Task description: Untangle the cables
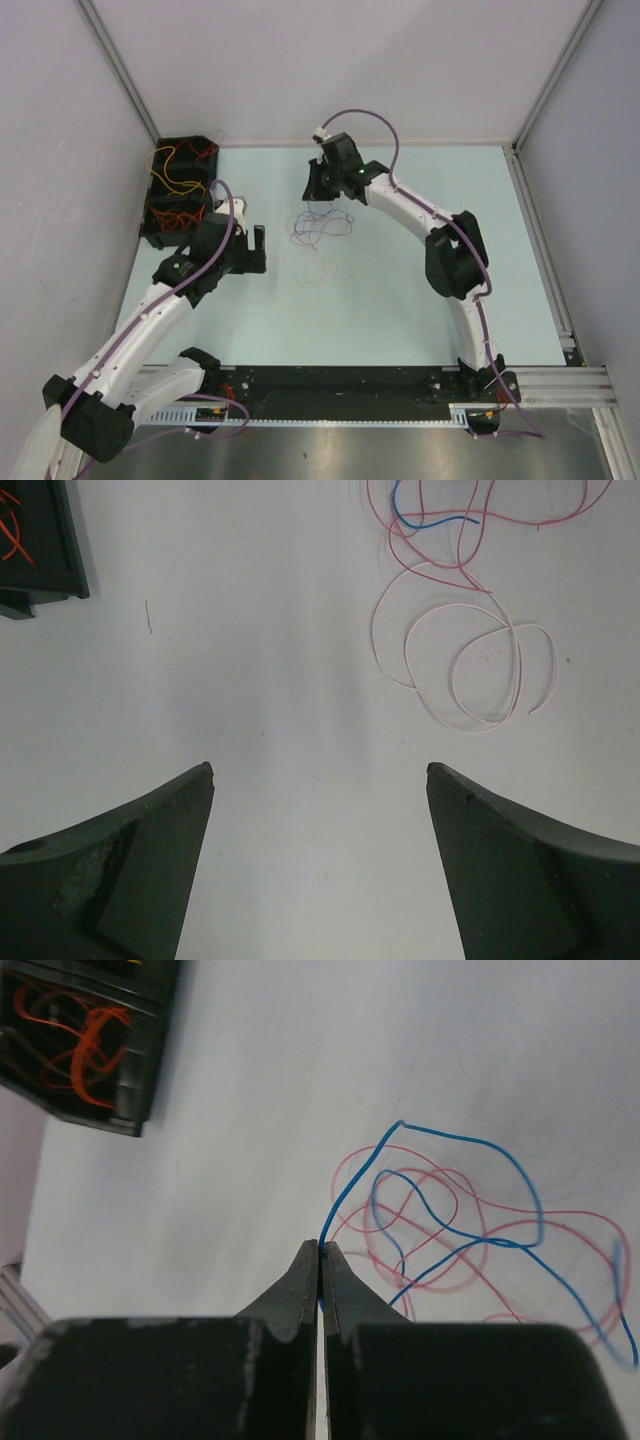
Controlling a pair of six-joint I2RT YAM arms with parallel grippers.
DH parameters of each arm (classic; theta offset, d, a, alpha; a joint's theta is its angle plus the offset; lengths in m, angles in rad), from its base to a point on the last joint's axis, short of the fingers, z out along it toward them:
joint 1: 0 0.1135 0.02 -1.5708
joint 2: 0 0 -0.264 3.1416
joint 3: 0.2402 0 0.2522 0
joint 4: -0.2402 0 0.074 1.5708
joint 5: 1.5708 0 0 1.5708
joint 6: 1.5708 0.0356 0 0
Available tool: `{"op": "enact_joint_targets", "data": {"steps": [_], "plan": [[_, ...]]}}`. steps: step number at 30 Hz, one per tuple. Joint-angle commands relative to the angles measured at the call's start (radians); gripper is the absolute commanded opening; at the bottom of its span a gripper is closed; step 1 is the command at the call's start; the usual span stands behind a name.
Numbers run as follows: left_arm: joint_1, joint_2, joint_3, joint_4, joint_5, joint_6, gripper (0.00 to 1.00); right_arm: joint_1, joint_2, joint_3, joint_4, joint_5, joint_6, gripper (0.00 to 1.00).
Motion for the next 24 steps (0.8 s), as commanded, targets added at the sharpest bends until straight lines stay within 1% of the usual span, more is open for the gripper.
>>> {"op": "enact_joint_targets", "data": {"steps": [1, 2, 3, 6, 7, 9, 10, 13, 17, 20, 22, 24], "plan": [[-0.006, 0.000, 0.021, 0.007, -0.017, 0.013, 0.92, -0.007, -0.300, 0.116, -0.117, -0.048, -0.037, 0.00], [-0.006, 0.000, 0.021, 0.007, -0.012, 0.013, 0.92, -0.005, -0.340, 0.108, -0.128, -0.036, -0.045, 0.00], [-0.006, 0.000, 0.021, 0.010, -0.007, 0.015, 0.92, -0.008, -0.426, 0.085, -0.135, -0.020, -0.063, 0.00], [-0.006, 0.003, 0.018, 0.017, 0.005, 0.015, 0.91, -0.022, -0.547, 0.029, -0.142, 0.038, -0.093, 0.00], [-0.006, 0.001, 0.018, 0.022, 0.009, 0.015, 0.91, -0.030, -0.614, -0.013, -0.142, 0.059, -0.103, 0.00], [-0.006, 0.009, 0.017, 0.027, 0.022, 0.015, 0.89, -0.053, -0.681, -0.062, -0.142, 0.076, -0.109, 0.00], [-0.006, 0.014, 0.015, 0.031, 0.025, 0.013, 0.89, -0.071, -0.740, -0.120, -0.135, 0.089, -0.109, 0.00], [-0.011, 0.037, 0.017, 0.050, 0.045, -0.008, 0.88, -0.128, -0.840, -0.227, -0.099, 0.074, -0.093, 0.00], [-0.044, 0.092, 0.056, 0.062, 0.055, -0.051, 0.88, -0.166, -0.917, -0.431, -0.079, 0.067, -0.062, 0.00], [-0.087, 0.155, 0.098, 0.085, 0.017, -0.091, 0.90, -0.191, -0.954, -0.540, -0.079, 0.069, -0.053, 0.00], [-0.129, 0.231, 0.139, 0.109, -0.047, -0.103, 1.00, -0.195, -0.968, -0.579, -0.089, 0.066, -0.053, 0.00], [-0.152, 0.294, 0.167, 0.146, -0.066, -0.117, 1.00, -0.205, -0.989, -0.623, -0.103, 0.064, -0.062, 0.00]]}}
